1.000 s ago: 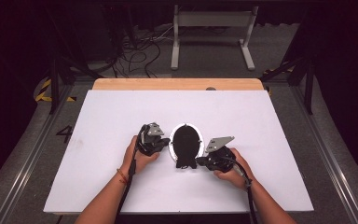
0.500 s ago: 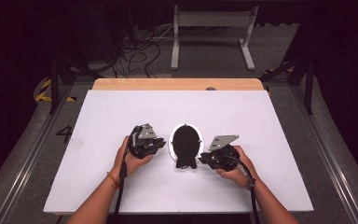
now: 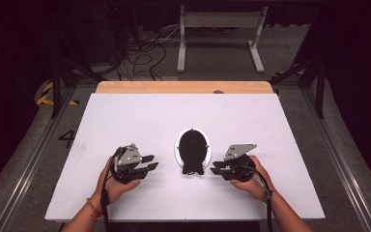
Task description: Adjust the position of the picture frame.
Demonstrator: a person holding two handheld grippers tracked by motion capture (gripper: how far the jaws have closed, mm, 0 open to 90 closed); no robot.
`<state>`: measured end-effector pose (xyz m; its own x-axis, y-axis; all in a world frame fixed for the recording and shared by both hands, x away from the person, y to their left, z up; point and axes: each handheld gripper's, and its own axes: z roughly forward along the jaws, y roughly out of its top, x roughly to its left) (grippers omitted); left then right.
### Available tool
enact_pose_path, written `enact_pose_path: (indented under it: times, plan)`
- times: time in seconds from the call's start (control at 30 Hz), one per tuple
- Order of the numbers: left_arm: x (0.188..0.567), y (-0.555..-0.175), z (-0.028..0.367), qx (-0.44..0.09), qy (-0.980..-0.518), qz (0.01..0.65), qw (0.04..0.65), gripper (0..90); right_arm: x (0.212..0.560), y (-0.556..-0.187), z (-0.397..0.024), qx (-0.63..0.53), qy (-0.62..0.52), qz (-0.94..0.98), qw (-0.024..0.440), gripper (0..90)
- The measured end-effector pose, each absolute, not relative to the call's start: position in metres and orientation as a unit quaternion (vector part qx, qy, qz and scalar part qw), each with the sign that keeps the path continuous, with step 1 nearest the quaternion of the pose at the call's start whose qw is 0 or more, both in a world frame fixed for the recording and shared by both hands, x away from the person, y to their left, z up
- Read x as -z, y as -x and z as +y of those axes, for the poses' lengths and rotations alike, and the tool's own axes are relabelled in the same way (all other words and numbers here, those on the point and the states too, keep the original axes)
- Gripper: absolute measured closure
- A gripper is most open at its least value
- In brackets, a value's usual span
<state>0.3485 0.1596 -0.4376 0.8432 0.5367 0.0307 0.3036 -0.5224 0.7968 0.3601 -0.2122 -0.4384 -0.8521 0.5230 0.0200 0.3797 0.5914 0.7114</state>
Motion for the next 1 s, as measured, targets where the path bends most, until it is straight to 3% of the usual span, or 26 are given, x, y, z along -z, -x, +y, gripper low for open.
enact_pose_path:
  times: [0.17, 0.53, 1.0]
  plan:
    - [0.450, -0.329, 0.175, -0.128, -0.868, 0.246, 0.411, 63.0, 0.441, -0.360, -0.206, -0.369, -0.248, 0.891, 0.088, 74.0]
    - [0.448, -0.318, 0.190, -0.160, -0.849, 0.266, 0.427, 44.5, 0.444, -0.357, -0.201, -0.363, -0.242, 0.895, 0.089, 72.0]
    - [0.448, -0.321, 0.199, -0.171, -0.846, 0.278, 0.421, 39.5, 0.448, -0.351, -0.185, -0.354, -0.218, 0.906, 0.075, 75.4]
